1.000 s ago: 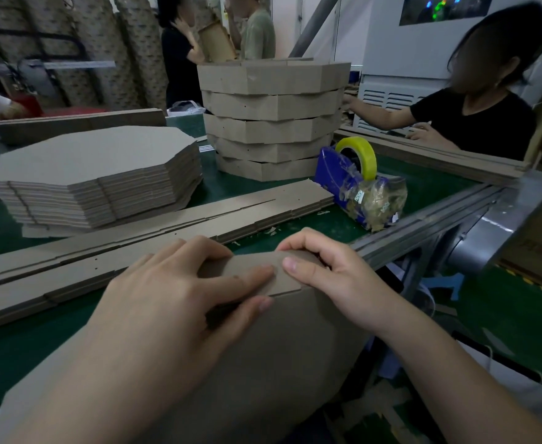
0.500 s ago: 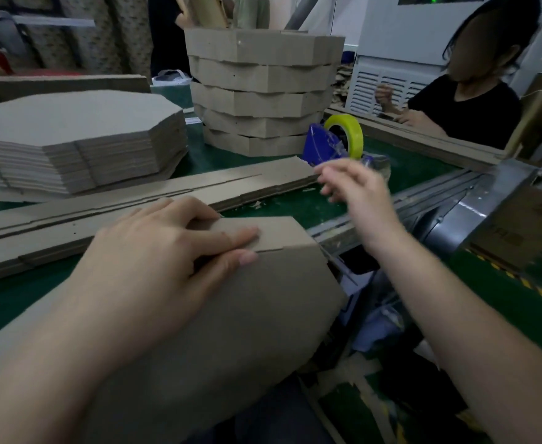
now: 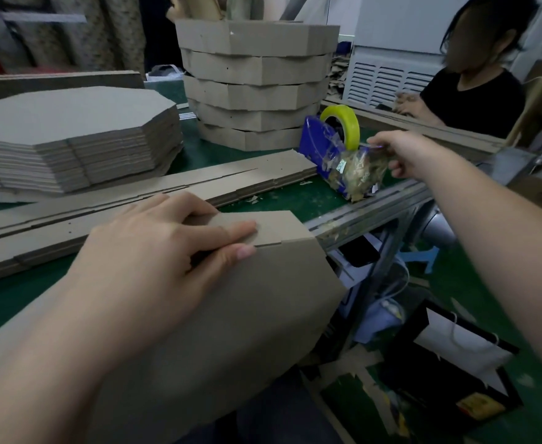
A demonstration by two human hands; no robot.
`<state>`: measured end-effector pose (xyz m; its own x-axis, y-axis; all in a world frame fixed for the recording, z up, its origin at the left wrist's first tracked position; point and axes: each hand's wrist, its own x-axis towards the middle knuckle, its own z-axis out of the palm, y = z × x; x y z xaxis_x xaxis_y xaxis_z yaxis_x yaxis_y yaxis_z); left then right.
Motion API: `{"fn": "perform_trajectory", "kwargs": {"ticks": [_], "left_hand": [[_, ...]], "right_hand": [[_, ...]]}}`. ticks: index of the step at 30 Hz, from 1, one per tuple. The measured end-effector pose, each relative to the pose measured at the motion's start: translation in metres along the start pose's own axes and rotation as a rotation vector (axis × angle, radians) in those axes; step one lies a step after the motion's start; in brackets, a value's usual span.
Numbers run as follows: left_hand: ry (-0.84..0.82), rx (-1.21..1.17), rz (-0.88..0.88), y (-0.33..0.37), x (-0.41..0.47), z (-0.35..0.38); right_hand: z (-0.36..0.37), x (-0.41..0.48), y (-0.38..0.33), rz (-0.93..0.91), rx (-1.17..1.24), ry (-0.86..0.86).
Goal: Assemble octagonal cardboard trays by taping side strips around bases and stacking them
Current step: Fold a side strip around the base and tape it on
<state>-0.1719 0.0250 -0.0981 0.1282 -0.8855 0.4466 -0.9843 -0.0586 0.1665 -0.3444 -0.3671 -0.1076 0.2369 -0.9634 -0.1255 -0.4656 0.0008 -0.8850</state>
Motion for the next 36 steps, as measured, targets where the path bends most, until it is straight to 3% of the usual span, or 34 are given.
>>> {"fn": "perform_trajectory", "kwargs": {"ticks": [3, 6, 9, 12, 14, 17, 19, 21, 25, 28, 31, 33, 36], "left_hand": [[0.016, 0.004, 0.008, -0.001, 0.000, 0.001], [0.034, -0.006, 0.013, -0.002, 0.000, 0.002], [0.019, -0.035, 0.021, -0.002, 0.001, 0.003], [0.000, -0.052, 0.021, -0.003, 0.001, 0.004], [0.016, -0.052, 0.023, -0.005, 0.000, 0.005], [0.026, -0.063, 0.040, -0.006, 0.000, 0.007], [0.031, -0.075, 0.049, -0.007, 0.000, 0.007], [0.036, -0.089, 0.056, -0.008, 0.001, 0.008], [0.050, -0.104, 0.061, -0.011, 0.001, 0.010], [0.082, -0.116, 0.041, -0.009, 0.000, 0.011], [0.097, -0.102, 0.026, -0.006, 0.001, 0.010], [0.086, -0.100, 0.023, -0.003, 0.001, 0.008], [0.086, -0.070, 0.018, 0.001, 0.001, 0.006]], "right_hand": [[-0.002, -0.003, -0.001, 0.045, 0.029, -0.040], [-0.007, -0.002, -0.005, 0.110, 0.252, -0.118], [-0.007, -0.004, -0.012, 0.132, 0.430, -0.084], [0.001, -0.010, -0.002, 0.048, 0.548, -0.027], [0.005, -0.015, 0.014, -0.040, 0.755, -0.012], [0.009, -0.026, 0.039, -0.169, 1.034, -0.065], [0.014, -0.033, 0.048, -0.227, 1.086, -0.081], [0.020, -0.038, 0.051, -0.228, 0.989, -0.011], [0.014, -0.047, 0.057, -0.189, 0.240, 0.345], [0.009, -0.068, 0.059, -0.232, -0.015, 0.451], [0.021, -0.105, 0.043, -0.401, -0.103, 0.420], [0.036, -0.137, 0.026, -0.493, -0.110, 0.306], [0.056, -0.193, 0.002, -0.648, 0.128, 0.060]]}}
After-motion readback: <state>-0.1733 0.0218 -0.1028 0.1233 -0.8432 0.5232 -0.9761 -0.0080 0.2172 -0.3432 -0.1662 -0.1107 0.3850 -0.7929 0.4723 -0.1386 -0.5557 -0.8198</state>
